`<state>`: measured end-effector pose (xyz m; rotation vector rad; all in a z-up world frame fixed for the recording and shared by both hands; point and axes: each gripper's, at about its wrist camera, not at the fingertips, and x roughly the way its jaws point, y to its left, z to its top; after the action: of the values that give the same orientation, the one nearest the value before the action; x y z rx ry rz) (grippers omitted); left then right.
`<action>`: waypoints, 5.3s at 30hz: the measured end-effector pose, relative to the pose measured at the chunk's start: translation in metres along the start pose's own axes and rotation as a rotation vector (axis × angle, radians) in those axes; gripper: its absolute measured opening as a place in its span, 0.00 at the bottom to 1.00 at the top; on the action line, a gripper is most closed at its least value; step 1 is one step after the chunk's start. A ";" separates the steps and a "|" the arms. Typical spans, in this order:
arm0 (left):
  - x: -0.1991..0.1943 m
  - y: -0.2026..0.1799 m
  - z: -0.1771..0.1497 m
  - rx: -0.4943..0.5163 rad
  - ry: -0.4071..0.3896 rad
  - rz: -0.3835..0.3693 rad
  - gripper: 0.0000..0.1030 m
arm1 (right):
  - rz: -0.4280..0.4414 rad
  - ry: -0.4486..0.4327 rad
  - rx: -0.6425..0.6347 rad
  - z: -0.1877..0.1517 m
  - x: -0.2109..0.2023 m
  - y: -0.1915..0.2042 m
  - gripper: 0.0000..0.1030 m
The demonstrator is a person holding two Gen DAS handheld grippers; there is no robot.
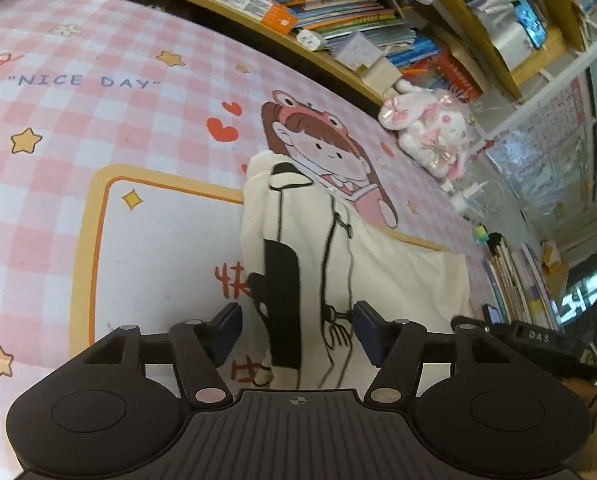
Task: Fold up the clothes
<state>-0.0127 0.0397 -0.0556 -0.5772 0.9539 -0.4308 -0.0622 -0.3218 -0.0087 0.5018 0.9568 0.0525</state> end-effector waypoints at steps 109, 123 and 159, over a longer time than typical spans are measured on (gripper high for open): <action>-0.014 -0.028 0.021 0.059 -0.133 0.044 0.19 | 0.120 -0.131 -0.324 0.010 0.013 0.068 0.21; 0.049 -0.041 0.127 0.088 -0.188 0.084 0.19 | 0.180 -0.165 -0.393 0.123 0.061 0.072 0.20; 0.159 0.044 0.263 -0.090 -0.236 0.089 0.38 | 0.282 -0.107 -0.015 0.261 0.227 0.032 0.30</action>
<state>0.2978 0.0514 -0.0655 -0.6494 0.7726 -0.2345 0.2829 -0.3353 -0.0468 0.6169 0.7749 0.2840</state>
